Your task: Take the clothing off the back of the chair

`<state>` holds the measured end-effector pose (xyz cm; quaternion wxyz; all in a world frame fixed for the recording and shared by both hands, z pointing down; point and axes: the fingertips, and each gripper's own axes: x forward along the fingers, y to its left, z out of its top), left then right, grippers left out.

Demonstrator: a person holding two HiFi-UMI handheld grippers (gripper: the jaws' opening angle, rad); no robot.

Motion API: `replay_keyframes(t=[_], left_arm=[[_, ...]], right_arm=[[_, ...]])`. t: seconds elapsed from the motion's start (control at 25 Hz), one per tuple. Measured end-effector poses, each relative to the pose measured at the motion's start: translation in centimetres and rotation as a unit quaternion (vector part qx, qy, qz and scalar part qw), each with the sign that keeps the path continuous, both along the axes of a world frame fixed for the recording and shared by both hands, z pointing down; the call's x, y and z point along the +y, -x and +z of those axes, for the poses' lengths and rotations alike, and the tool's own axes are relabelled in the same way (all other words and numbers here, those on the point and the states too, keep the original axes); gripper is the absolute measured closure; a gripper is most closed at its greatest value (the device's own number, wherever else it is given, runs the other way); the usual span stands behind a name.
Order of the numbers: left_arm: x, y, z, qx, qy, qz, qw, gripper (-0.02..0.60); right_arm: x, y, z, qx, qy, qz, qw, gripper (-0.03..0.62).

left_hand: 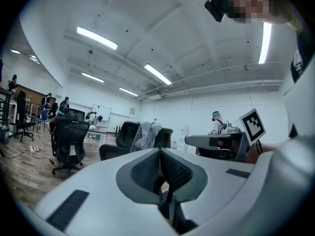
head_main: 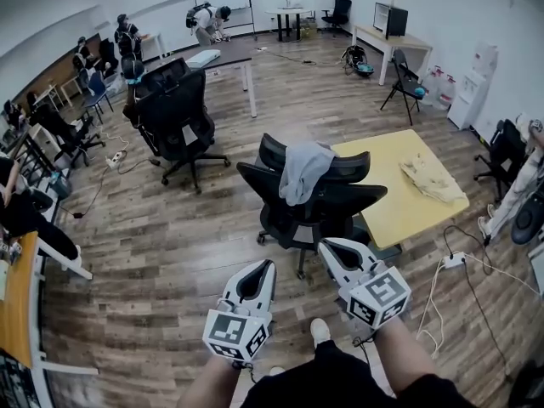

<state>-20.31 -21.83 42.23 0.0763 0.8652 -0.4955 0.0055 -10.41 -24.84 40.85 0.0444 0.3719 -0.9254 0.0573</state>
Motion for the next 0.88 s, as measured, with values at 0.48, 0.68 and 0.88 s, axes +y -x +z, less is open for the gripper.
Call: replay_keyframes(t=[0.48, 0.68, 0.88], left_arm=[[-11.2, -4.9, -0.9, -0.026, -0.012, -0.025, 0.9993, 0.321], [-15.0, -6.1, -0.9, -0.04, -0.012, -0.039, 0.9984, 0.218], [-18.7, -7.2, -0.2, -0.069, 0.0, -0.042, 0.9967, 0.156]], right_arm=[[-9.0, -5.3, 1.0, -0.016, 0.008, -0.012, 1.0, 0.582], [-11.1, -6.7, 1.2, -0.015, 0.009, -0.02, 1.0, 0.582], [-13.1, -8.1, 1.7, -0.02, 0.014, -0.023, 0.999, 0.582]])
